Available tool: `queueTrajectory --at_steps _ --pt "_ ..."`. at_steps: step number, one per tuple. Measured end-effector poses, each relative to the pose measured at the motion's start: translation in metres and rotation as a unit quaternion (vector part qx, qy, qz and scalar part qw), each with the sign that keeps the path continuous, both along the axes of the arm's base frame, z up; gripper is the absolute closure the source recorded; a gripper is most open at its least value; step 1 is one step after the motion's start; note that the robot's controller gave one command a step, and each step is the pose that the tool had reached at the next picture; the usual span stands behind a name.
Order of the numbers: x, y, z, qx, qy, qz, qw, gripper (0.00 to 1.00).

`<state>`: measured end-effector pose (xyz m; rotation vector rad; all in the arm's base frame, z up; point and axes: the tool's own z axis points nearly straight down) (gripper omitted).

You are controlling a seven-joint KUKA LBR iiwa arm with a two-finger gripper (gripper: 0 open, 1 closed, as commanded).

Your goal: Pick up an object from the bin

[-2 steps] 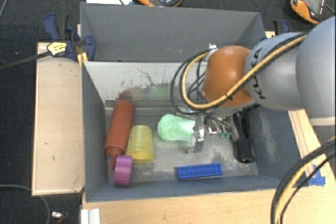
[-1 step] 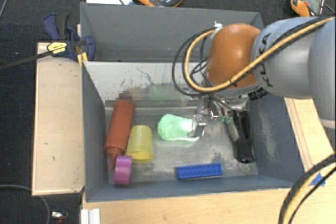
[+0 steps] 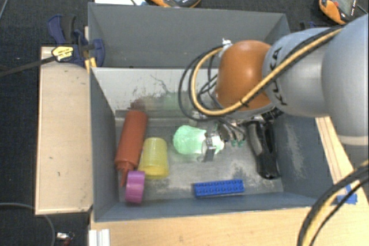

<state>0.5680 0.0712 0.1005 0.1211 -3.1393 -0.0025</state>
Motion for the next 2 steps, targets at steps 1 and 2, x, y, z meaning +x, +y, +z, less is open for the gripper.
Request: queueTrajectory --at_steps 1,2 --pt "0.0008 -0.0023 -0.0297 0.000 -0.0047 -0.078 0.9970 0.00" --pt "0.0038 -0.0102 -0.0298 0.000 -0.0038 -0.024 0.9997 1.00"
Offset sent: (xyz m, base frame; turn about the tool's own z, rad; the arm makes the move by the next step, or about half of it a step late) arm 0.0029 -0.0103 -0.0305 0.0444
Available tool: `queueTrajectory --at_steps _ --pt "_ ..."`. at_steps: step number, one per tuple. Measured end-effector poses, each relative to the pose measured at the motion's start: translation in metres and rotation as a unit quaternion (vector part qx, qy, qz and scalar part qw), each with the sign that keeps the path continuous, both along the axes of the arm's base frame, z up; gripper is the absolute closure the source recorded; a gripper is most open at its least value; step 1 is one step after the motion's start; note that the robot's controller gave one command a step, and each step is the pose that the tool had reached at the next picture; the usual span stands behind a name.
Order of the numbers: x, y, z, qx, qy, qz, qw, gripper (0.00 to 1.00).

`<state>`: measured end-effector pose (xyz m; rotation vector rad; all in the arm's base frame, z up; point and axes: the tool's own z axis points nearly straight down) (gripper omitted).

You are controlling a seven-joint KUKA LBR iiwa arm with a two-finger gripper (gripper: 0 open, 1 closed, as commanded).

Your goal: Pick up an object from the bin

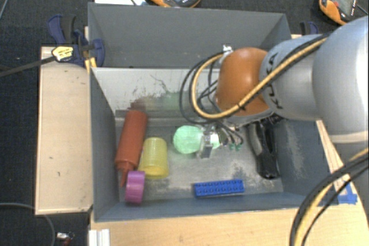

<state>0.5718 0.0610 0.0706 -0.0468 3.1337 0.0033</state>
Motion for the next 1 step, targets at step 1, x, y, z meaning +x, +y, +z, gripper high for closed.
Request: queueTrajectory --at_steps 1 --pt "0.0001 -0.0002 0.0001 0.000 -0.0001 0.001 1.0000 1.00"
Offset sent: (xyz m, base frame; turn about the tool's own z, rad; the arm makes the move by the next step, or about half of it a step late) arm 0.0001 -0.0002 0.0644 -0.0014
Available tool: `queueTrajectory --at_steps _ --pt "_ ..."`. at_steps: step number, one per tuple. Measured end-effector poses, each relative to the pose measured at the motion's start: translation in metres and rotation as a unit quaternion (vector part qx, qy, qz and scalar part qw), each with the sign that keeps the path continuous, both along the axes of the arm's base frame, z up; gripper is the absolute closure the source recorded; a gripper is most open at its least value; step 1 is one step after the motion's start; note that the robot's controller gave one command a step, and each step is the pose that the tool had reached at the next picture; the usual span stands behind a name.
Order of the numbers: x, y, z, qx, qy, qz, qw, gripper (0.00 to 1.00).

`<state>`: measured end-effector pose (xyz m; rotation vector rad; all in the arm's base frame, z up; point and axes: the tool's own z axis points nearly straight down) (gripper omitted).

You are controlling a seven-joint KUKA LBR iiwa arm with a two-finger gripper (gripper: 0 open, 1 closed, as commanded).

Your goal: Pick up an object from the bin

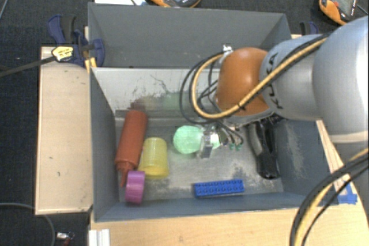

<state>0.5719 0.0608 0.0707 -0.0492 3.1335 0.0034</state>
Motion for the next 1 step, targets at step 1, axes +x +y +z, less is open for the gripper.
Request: queueTrajectory --at_steps 1 --pt "-0.0027 -0.0002 0.0233 0.000 0.0048 0.000 1.0000 1.00"
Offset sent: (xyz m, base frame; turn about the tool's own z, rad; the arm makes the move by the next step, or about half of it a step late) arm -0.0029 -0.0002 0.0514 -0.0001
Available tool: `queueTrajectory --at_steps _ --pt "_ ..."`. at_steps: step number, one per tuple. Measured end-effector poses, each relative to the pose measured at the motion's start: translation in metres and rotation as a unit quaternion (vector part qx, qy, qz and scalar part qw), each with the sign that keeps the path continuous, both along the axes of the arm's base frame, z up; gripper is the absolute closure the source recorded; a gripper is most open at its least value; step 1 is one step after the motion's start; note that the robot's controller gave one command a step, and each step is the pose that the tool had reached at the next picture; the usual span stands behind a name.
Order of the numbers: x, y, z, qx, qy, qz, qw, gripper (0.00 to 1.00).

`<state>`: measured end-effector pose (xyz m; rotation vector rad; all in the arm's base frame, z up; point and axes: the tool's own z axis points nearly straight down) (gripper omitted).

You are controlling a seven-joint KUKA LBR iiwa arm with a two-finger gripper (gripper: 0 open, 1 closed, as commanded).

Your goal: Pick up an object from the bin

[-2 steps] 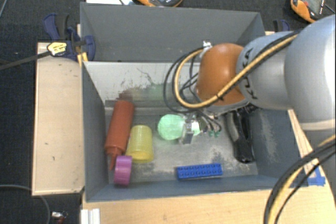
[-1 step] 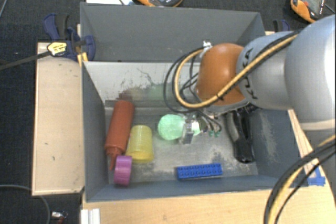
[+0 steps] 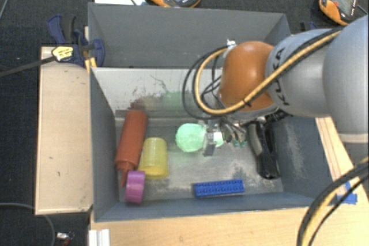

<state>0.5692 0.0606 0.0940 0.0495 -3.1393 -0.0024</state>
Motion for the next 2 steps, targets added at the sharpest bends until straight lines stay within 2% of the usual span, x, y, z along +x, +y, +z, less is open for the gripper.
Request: queueTrajectory --at_steps 1,2 --pt "0.0016 0.0001 0.0310 0.000 -0.0038 0.000 1.0000 1.00" --pt "0.0014 0.0001 0.0388 0.001 -0.0037 0.000 1.0000 1.00"
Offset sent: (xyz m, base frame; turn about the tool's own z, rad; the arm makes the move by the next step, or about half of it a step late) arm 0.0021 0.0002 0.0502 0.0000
